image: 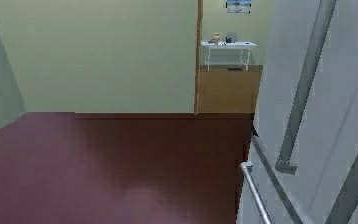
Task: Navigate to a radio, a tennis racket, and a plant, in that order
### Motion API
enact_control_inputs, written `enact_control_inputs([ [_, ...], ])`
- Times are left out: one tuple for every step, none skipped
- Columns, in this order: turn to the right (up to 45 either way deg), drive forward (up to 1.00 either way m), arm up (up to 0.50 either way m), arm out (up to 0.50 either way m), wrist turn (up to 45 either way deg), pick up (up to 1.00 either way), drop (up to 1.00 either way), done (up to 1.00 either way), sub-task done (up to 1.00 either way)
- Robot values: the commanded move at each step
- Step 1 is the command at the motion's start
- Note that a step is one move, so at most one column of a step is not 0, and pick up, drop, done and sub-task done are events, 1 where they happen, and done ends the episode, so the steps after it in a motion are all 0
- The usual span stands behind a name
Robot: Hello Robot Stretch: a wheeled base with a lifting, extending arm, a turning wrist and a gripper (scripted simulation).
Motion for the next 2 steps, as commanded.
enact_control_inputs([
  [0.0,1.0,0.0,0.0,0.0,0.0,0.0,0.0,0.0],
  [3.0,0.0,0.0,0.0,0.0,0.0,0.0,0.0,0.0],
])
